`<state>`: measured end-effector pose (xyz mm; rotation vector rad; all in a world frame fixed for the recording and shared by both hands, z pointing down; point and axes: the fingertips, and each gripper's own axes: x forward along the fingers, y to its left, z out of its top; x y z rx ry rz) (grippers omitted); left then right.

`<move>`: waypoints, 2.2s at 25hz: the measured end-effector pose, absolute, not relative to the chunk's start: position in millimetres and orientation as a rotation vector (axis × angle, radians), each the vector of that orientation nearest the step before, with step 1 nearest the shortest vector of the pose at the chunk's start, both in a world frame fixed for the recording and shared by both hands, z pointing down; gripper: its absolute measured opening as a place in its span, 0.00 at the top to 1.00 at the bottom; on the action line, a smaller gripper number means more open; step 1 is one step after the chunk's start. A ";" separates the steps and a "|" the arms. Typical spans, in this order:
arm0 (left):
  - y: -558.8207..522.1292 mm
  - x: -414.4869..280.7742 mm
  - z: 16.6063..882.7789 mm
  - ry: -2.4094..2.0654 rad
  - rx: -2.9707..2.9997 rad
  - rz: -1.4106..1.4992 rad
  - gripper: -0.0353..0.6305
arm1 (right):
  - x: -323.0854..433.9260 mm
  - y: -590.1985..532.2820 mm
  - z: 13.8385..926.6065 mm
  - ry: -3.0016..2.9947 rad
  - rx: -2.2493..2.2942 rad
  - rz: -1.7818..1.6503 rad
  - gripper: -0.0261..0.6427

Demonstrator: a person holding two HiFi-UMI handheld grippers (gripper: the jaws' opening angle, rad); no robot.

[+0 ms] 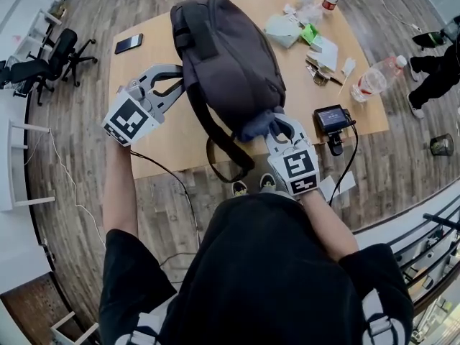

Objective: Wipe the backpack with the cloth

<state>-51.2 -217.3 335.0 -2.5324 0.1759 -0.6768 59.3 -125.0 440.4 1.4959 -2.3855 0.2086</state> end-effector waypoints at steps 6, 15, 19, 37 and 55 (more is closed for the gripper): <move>-206.5 -45.9 336.4 0.156 -2.533 -0.668 0.92 | 68.4 -120.8 434.6 -2.440 1.475 0.229 0.88; -201.5 -41.8 337.1 0.216 -2.568 -0.610 0.92 | 44.4 -114.8 406.7 -2.572 1.388 0.176 0.88; -194.6 -30.5 334.5 0.184 -2.533 -0.617 0.92 | 66.6 -125.9 416.2 -2.456 1.470 0.180 0.88; -120.6 69.7 329.9 -0.096 -2.608 -0.443 0.92 | 196.5 -176.5 427.3 -2.220 1.690 0.167 0.88; -137.8 59.2 323.5 0.092 -2.632 -0.463 0.92 | 179.4 -280.3 421.8 -2.329 1.619 0.176 0.89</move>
